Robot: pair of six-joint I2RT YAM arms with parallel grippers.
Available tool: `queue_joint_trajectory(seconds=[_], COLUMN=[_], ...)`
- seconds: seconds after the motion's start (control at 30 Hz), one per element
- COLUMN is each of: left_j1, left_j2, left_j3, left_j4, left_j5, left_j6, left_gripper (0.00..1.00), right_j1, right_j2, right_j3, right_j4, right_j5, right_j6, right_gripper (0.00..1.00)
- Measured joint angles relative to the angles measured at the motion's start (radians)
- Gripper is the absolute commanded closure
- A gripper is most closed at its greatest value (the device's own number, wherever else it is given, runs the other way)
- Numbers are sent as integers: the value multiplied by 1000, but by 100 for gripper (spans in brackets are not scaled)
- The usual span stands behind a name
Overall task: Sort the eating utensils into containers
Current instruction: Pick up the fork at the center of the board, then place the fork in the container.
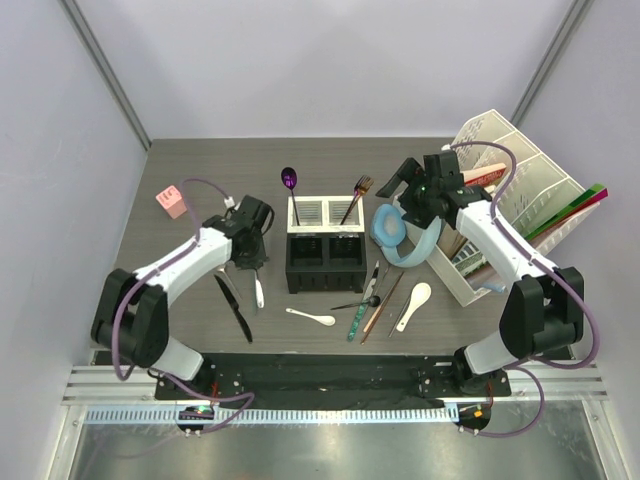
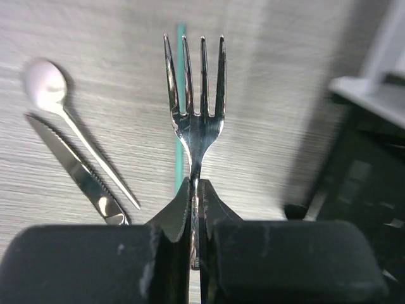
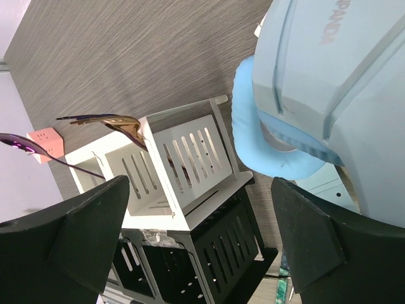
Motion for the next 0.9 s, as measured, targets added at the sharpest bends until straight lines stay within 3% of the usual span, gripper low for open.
queue_joint_trajectory(seconds=[0.27,0.47,0.7,0.9], left_j1=[0,0,-17,-99], left_j2=[-146,-161,61,324], left_j3=[129,253,539,801], left_j4=[3,61,180,240], left_j5=[-14,17,69,72], left_j6=[0,18,82,146], left_gripper=[100,100,100,100], right_j1=[0,0,0,-3], right_j2=[14,14,13,-2], right_j3=[14,26,42,54], right_j4=[2,7,5,-6], right_j5=[-10,-16,-28,-32], right_j6=[7,10,14,12], right_gripper=[0,0,0,0])
